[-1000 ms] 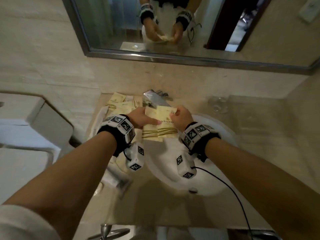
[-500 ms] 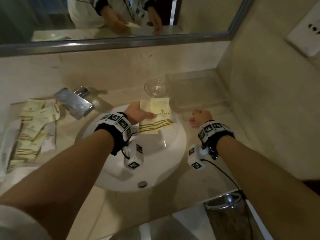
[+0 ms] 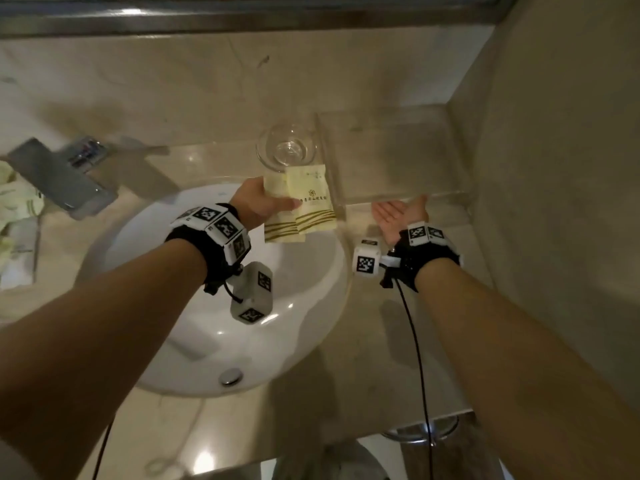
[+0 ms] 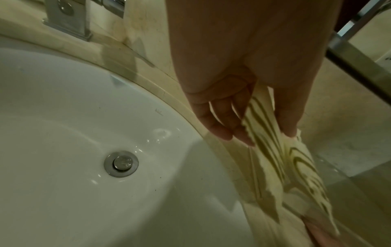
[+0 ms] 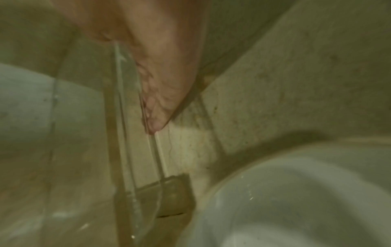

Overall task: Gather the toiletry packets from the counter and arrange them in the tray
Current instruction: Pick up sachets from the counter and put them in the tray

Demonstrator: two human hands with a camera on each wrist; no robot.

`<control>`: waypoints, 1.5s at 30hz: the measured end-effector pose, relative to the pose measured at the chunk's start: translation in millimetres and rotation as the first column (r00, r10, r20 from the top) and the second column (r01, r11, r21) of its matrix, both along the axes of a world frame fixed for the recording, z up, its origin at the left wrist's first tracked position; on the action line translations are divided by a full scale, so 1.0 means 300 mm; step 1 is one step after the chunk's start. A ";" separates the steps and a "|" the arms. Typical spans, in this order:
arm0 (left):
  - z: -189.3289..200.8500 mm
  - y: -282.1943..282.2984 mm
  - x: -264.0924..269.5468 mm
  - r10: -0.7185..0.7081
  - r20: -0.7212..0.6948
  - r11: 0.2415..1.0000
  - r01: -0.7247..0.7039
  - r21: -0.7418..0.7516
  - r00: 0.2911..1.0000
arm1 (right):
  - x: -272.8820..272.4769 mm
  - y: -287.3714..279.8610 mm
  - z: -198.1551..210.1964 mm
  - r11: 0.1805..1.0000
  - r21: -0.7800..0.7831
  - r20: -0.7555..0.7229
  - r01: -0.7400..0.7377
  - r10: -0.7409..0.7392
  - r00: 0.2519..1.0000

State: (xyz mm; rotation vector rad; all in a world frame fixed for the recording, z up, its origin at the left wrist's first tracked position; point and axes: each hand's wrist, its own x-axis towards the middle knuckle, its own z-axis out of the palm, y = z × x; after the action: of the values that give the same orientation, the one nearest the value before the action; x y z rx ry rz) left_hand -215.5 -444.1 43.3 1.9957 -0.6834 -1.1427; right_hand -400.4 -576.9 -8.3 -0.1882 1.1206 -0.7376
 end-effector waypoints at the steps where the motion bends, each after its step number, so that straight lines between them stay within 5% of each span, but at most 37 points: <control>1: -0.003 -0.011 0.002 0.007 -0.001 1.000 -0.007 0.005 1.000 | 0.008 -0.016 -0.005 0.999 0.025 0.025 0.036 -0.036 0.999; 6: -0.005 -0.038 0.002 0.024 -0.009 1.000 -0.024 0.009 1.000 | 0.035 -0.062 -0.008 0.974 0.130 0.151 0.185 -0.204 0.967; 13: 0.003 -0.057 -0.011 0.027 -0.043 1.000 -0.028 -0.006 0.999 | 0.030 -0.058 -0.053 0.966 0.137 0.150 0.221 -0.241 0.959; 27: 0.012 -0.057 -0.087 -0.039 -0.039 0.998 0.037 -0.053 0.998 | -0.056 0.027 -0.041 0.993 0.042 0.127 0.111 -0.116 0.985; 31: 0.014 -0.038 -0.102 -0.058 -0.038 0.997 0.056 -0.057 0.998 | -0.061 0.029 -0.040 0.999 -0.045 0.060 -0.009 0.012 0.998; 39: 0.011 0.002 -0.104 -0.044 -0.048 0.997 0.040 -0.072 0.998 | -0.063 0.044 -0.018 0.999 -0.049 -0.110 -0.023 0.017 0.994; 45: 0.011 0.032 -0.093 -0.071 -0.009 0.996 0.070 -0.058 0.997 | -0.163 0.131 0.018 0.984 -0.012 -0.312 -0.177 0.164 0.936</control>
State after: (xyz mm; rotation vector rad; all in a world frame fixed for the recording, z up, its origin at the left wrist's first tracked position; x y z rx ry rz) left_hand -243.4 -434.6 46.6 1.9292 -0.7780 -1.1608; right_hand -449.3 -537.7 -3.0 -0.4428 1.3695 -0.5872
